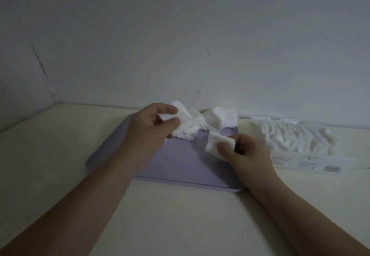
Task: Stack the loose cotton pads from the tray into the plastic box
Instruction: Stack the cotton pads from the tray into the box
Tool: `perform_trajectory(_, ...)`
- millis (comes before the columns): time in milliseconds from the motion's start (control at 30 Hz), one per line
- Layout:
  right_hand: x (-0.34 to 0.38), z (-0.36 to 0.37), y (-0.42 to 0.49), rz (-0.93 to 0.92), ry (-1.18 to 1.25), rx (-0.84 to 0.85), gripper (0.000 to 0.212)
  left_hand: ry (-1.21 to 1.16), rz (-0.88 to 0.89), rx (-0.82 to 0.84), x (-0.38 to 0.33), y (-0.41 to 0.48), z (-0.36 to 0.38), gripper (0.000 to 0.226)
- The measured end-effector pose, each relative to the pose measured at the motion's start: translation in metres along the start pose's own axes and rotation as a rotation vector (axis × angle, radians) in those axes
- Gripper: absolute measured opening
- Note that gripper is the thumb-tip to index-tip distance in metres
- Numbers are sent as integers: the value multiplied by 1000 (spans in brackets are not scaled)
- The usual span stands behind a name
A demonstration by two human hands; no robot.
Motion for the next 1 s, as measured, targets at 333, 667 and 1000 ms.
perform_trajectory(333,0,4,-2,24,171,119,8,-260,-172,404,30,-27,42,32)
perform_trajectory(667,1,6,-4,-8,213,244,20,-226,-147,500,26,-35,44,27)
perform_trajectory(1000,1,11,-5,36,205,305,22,-1,-62,375,24,-40,43,22)
Point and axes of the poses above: each hand's wrist, its own y-axis towards the middle knuckle, its own z-axis out of the palm, x = y × z, the point moved 4 cm from there along y, towards the middle knuckle, and after that the axes turned 4 degrees about y, right-handed, at the moved point
